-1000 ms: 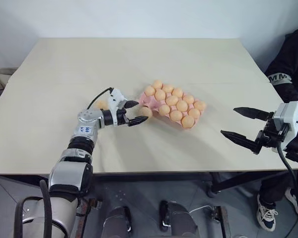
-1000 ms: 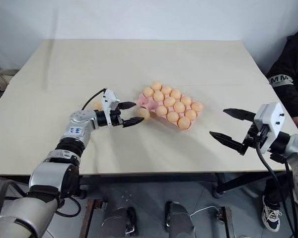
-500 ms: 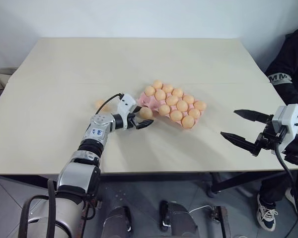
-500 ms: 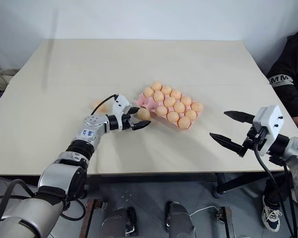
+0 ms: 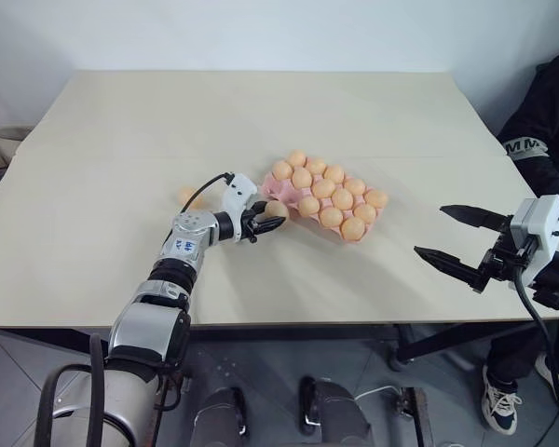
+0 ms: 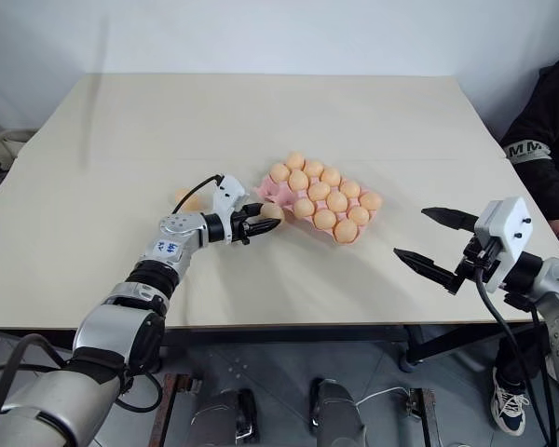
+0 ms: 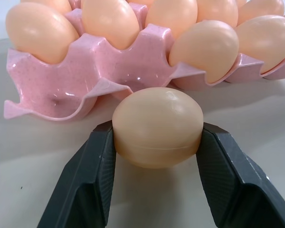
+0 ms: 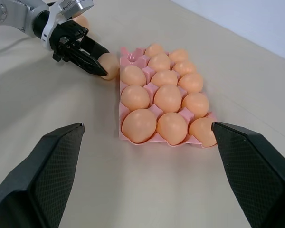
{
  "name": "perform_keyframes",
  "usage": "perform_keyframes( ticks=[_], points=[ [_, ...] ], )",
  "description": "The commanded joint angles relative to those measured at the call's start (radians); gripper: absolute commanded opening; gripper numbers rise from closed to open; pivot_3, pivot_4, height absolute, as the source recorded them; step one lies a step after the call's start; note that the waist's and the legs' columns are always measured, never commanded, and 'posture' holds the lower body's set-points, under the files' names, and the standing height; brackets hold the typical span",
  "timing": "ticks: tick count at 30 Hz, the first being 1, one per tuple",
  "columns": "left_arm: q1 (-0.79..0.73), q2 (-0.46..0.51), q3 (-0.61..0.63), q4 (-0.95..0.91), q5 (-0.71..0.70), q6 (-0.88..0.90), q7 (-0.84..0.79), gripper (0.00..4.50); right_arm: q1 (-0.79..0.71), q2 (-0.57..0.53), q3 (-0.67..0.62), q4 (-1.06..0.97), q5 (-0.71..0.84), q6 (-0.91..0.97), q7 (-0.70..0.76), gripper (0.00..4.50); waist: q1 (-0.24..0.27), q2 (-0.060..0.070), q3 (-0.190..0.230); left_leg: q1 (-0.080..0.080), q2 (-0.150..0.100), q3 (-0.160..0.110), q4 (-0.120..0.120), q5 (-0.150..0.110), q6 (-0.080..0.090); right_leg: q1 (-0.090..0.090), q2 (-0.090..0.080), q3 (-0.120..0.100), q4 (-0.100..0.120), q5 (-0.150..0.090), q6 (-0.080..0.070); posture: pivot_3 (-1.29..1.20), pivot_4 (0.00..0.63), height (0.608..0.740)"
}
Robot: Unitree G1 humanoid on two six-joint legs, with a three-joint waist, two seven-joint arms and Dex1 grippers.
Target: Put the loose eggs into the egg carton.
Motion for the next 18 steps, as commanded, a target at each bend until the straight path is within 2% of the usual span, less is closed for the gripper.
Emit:
perform_keyframes(
  ticks=[1,6,9,13,18],
  points=[
    [-0.015,0.025,0.016,-0.078,-0.025,0.017,-0.028,2.37,-0.006,-0.009,-0.033,-0.021,0.009,0.001,-0.006,4.50,0.000,0.000,0.000,0.000,0.000,0.000,0.000,0.000,0.000,0.000,0.000,0.000,0.000,0.000,0.000,0.00,0.150,0.740],
    [0.011,0.091,0.036,-0.230,-0.078,0.110,-0.114,2.37,0.001,-0.010,-0.041,-0.027,0.011,0.007,-0.008,4.50,-0.002,0.000,0.000,0.000,0.000,0.000,-0.001,0.000,0.000,0.000,0.000,0.000,0.000,0.000,0.000,0.00,0.150,0.740],
    [0.013,0.139,0.031,-0.322,-0.111,0.055,-0.240,2.37,0.008,-0.008,-0.043,-0.030,0.010,0.008,-0.009,4.50,0.000,0.000,0.000,0.000,0.000,0.000,-0.001,0.000,0.000,0.000,0.000,0.000,0.000,0.000,0.000,0.00,0.150,0.740],
    [-0.032,0.141,0.041,-0.294,-0.121,0.082,-0.234,2.37,0.002,-0.005,-0.035,-0.025,0.007,0.007,-0.012,4.50,0.004,0.000,0.000,0.000,0.000,0.000,0.000,0.000,0.000,0.000,0.000,0.000,0.000,0.000,0.000,0.00,0.150,0.740],
    [-0.121,0.107,0.014,-0.158,-0.084,-0.041,-0.248,2.37,-0.011,-0.001,-0.022,-0.021,0.002,0.008,-0.020,4.50,0.007,0.000,0.000,-0.001,-0.001,-0.001,0.001,0.000,0.001,0.002,-0.001,0.000,-0.002,0.001,0.001,0.00,0.150,0.740]
  ],
)
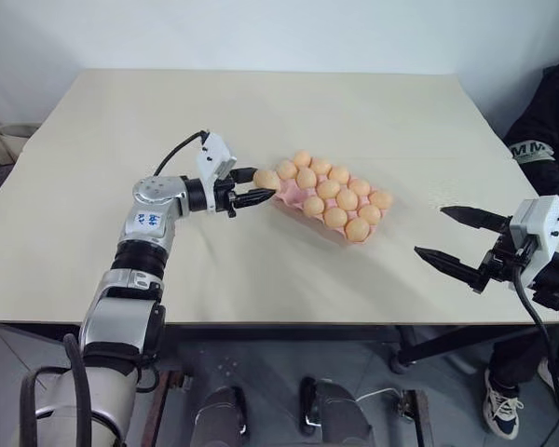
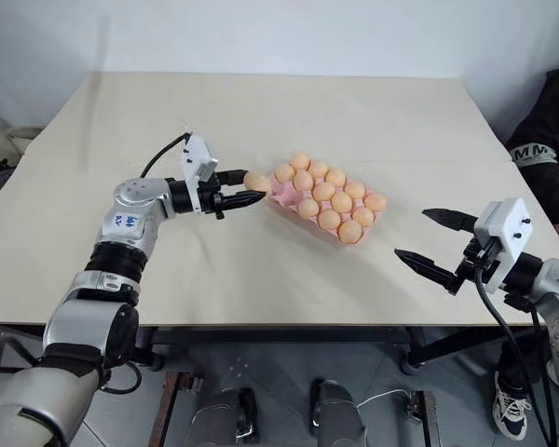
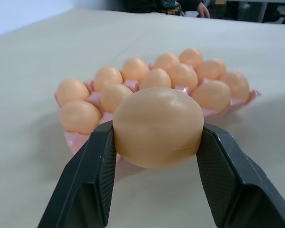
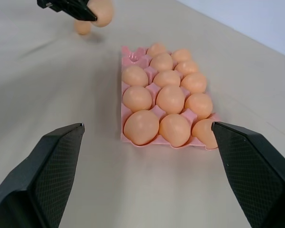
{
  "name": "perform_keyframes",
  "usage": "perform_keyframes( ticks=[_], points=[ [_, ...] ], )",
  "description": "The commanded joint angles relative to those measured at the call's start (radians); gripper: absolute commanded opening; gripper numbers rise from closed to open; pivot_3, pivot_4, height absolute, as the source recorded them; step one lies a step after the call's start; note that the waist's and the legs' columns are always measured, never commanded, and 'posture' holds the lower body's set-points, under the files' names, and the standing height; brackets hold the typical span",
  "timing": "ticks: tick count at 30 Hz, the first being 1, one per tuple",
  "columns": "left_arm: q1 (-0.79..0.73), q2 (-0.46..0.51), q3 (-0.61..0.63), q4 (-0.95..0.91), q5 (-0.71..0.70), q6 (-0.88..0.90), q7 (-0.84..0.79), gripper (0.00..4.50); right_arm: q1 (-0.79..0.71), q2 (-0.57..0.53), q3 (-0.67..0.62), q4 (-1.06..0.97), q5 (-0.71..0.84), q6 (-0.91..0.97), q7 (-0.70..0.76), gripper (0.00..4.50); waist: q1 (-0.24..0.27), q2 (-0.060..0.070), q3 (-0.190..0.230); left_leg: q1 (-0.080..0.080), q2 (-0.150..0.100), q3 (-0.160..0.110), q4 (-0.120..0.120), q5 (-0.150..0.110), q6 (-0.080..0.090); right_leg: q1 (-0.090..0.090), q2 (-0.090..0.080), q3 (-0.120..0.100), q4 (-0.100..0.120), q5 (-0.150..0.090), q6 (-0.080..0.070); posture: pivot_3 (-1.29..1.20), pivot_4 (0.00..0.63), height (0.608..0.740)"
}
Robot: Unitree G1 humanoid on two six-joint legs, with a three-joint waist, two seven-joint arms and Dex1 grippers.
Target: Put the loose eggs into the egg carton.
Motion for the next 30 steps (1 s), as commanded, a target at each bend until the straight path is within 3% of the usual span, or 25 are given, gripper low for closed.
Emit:
perform_keyframes(
  ticks=[1,10,24,27,30],
  points=[
    [-0.078,-0.022,-0.006,0.081,0.017,-0.059,0.017,2.37,-0.009,-0.001,-0.021,-0.021,0.005,-0.004,-0.010,4.50,-0.002,0.000,0.000,0.000,0.000,0.000,0.000,0.000,0.000,0.000,0.000,0.000,-0.001,0.000,0.000,0.00,0.150,0.740],
    [-0.172,-0.076,-0.050,0.320,0.125,-0.128,0.130,2.37,0.046,-0.001,-0.060,-0.067,0.015,0.003,-0.032,4.50,-0.009,0.000,0.000,0.000,0.000,0.001,-0.002,0.000,0.005,0.000,0.001,0.000,-0.002,0.000,0.001,0.00,0.150,0.740],
    [-0.207,-0.123,-0.041,0.397,0.174,-0.142,0.236,2.37,0.095,0.005,-0.095,-0.113,0.023,0.017,-0.057,4.50,-0.008,0.000,0.000,0.000,0.000,0.000,-0.002,-0.003,0.003,0.000,0.000,-0.001,-0.003,0.000,0.001,0.00,0.150,0.740],
    [-0.211,-0.128,-0.036,0.405,0.177,-0.140,0.266,3.08,0.092,0.005,-0.094,-0.116,0.023,0.020,-0.059,4.50,-0.007,0.000,0.000,0.000,0.000,0.000,-0.002,-0.003,0.004,0.000,0.001,-0.001,-0.003,0.000,0.001,0.00,0.150,0.740],
    [-0.214,-0.132,-0.034,0.411,0.178,-0.137,0.294,4.08,0.095,0.005,-0.097,-0.119,0.025,0.022,-0.061,4.50,-0.007,0.000,0.000,0.000,0.000,0.000,-0.001,-0.003,0.004,0.000,0.000,0.000,-0.003,0.000,0.001,0.00,0.150,0.740]
  ],
)
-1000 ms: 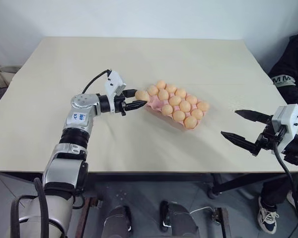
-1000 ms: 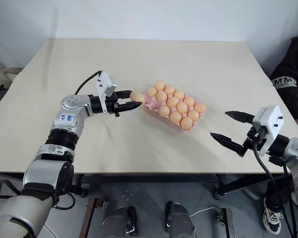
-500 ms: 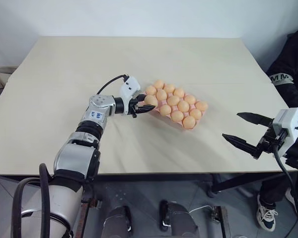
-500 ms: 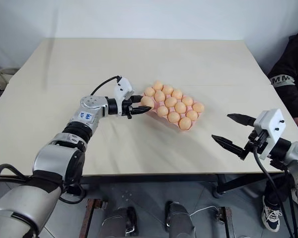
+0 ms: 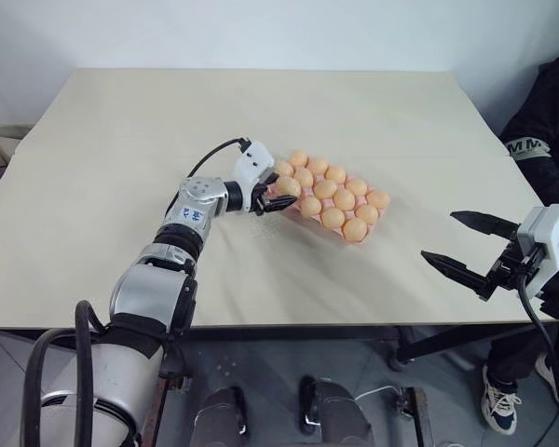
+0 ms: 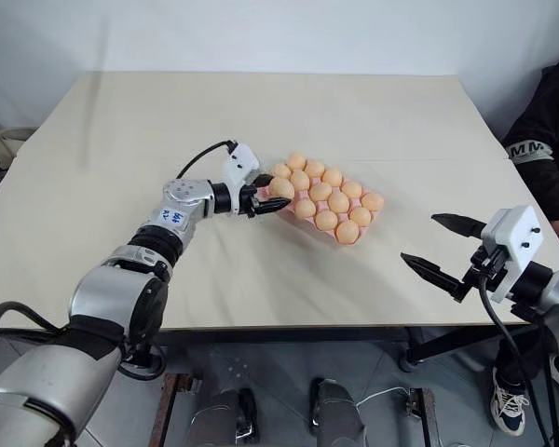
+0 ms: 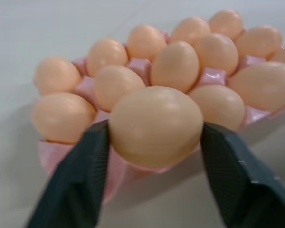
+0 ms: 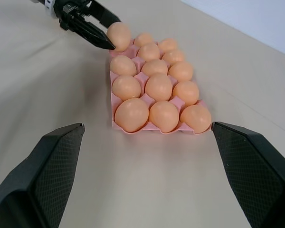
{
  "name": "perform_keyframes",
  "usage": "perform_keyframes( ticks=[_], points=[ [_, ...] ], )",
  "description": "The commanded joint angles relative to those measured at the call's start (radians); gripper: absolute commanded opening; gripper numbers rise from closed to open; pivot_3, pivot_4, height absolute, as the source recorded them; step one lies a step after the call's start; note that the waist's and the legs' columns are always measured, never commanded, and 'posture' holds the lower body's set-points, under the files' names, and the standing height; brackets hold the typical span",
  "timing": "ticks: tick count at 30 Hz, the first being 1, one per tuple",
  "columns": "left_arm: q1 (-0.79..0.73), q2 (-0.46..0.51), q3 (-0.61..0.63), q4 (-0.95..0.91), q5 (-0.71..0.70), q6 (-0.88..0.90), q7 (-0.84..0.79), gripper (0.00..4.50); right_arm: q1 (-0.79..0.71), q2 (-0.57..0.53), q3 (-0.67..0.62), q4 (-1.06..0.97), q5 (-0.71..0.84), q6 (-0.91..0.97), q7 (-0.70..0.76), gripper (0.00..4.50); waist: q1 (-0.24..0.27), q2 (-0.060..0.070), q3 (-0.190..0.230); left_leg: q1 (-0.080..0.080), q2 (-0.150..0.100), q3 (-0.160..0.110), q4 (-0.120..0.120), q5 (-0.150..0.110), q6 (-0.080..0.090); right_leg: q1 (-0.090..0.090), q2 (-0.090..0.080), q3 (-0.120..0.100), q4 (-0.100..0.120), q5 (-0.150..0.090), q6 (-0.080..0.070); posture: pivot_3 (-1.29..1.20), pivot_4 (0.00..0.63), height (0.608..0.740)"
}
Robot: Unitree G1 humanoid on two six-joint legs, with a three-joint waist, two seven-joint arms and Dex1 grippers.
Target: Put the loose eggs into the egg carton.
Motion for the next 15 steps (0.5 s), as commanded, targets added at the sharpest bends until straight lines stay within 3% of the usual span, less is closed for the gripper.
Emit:
perform_keyframes(
  ticks=[1,8,15],
  points=[
    [-0.030,-0.009,0.016,0.004,0.003,-0.008,0.035,4.42,0.000,0.001,-0.036,-0.038,0.021,0.000,-0.007,4.50,0.000,0.000,0.000,0.000,0.000,0.000,0.000,0.000,0.000,0.000,0.000,0.000,0.000,0.000,0.000,0.00,0.150,0.740],
    [-0.032,0.001,0.022,-0.006,0.000,-0.014,0.022,4.47,0.001,-0.005,-0.041,-0.042,0.022,0.010,-0.009,4.50,0.000,0.000,0.000,0.000,0.000,0.000,0.000,0.000,0.000,0.000,0.000,0.000,0.000,0.000,0.000,0.00,0.150,0.740],
    [0.001,0.105,0.080,-0.183,-0.096,-0.001,-0.197,4.47,0.005,-0.004,-0.048,-0.049,0.036,0.012,0.008,4.50,-0.002,0.000,0.000,0.000,0.001,0.001,-0.001,0.000,0.000,0.000,0.001,0.000,0.000,0.000,0.000,0.00,0.150,0.740]
  ],
)
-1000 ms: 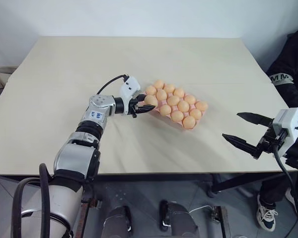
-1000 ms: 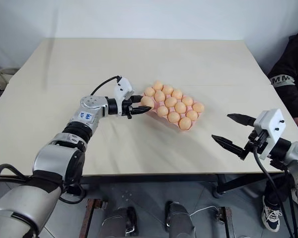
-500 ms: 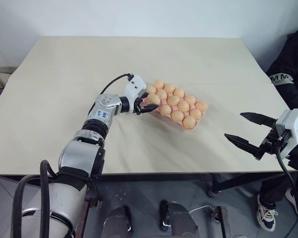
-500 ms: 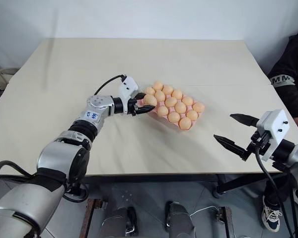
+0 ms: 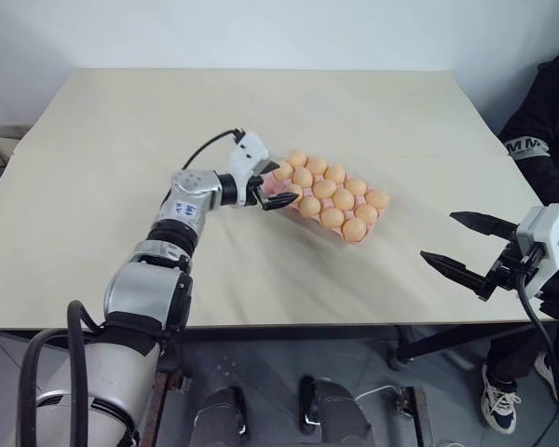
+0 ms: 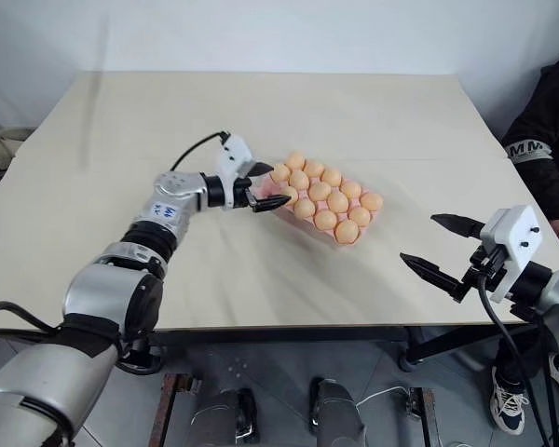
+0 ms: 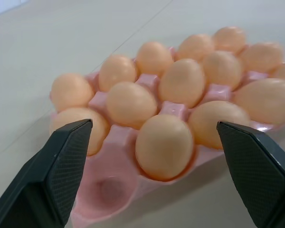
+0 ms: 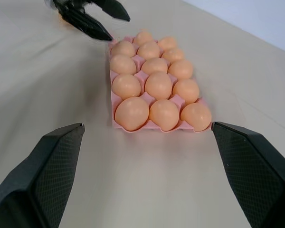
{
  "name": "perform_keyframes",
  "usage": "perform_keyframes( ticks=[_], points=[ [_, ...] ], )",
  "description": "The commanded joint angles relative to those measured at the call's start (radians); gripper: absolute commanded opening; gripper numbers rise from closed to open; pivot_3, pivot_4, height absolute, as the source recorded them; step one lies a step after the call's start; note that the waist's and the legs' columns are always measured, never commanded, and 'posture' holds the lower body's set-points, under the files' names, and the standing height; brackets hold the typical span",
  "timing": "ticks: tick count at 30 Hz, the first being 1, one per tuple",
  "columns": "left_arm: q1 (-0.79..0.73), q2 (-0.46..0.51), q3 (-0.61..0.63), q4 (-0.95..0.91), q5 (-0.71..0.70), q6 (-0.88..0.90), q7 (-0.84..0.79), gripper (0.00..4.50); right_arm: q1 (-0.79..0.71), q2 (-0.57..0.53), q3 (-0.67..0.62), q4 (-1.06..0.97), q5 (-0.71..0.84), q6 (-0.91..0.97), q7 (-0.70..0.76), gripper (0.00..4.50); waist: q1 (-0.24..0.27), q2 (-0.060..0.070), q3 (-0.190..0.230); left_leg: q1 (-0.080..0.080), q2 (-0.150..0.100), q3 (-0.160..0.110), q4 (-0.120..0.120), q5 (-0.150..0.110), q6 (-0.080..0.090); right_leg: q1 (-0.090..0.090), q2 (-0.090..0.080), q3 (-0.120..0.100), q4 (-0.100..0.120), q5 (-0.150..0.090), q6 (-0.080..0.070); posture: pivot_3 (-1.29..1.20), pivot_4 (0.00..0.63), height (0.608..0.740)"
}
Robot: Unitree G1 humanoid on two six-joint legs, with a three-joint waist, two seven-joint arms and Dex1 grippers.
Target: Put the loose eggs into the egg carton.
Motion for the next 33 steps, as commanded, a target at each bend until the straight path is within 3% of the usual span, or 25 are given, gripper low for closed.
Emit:
perform_keyframes(
  ticks=[1,6,13,24,33],
  points=[
    [0.029,0.086,0.053,-0.159,-0.063,0.020,-0.055,4.47,-0.003,-0.003,-0.043,-0.028,0.036,-0.013,0.023,4.50,-0.001,0.000,0.000,0.000,0.000,0.000,0.000,0.000,0.000,0.000,0.000,0.000,0.000,0.000,0.000,0.00,0.150,0.740],
    [0.209,0.224,0.113,-0.435,-0.100,0.137,0.025,4.47,-0.062,-0.015,-0.005,0.028,0.035,-0.021,0.061,4.50,-0.013,0.001,0.000,0.002,0.001,0.001,-0.001,0.000,0.000,0.000,0.001,0.002,0.003,0.000,0.000,0.00,0.150,0.740],
    [0.476,0.290,0.254,-0.775,-0.122,0.367,0.300,4.47,-0.194,-0.020,0.079,0.137,0.000,-0.031,0.128,4.50,0.003,0.001,0.000,0.001,0.000,0.001,0.003,0.000,0.000,0.000,-0.001,0.003,0.005,0.000,0.000,0.00,0.150,0.740],
    [0.862,0.240,0.398,-1.395,-0.258,0.827,0.506,4.47,-0.277,-0.027,0.127,0.221,-0.022,-0.039,0.201,4.50,0.003,0.001,0.000,0.002,0.000,0.002,0.002,-0.001,-0.002,0.000,-0.001,0.004,0.006,0.000,0.000,0.00,0.150,0.740],
    [0.979,0.263,0.467,-1.573,-0.355,0.994,0.530,4.47,-0.336,-0.029,0.156,0.280,-0.044,-0.048,0.241,4.50,0.001,0.001,0.000,0.004,0.001,0.003,0.002,-0.001,-0.003,0.000,-0.001,0.005,0.005,0.000,-0.001,0.00,0.150,0.740]
  ],
)
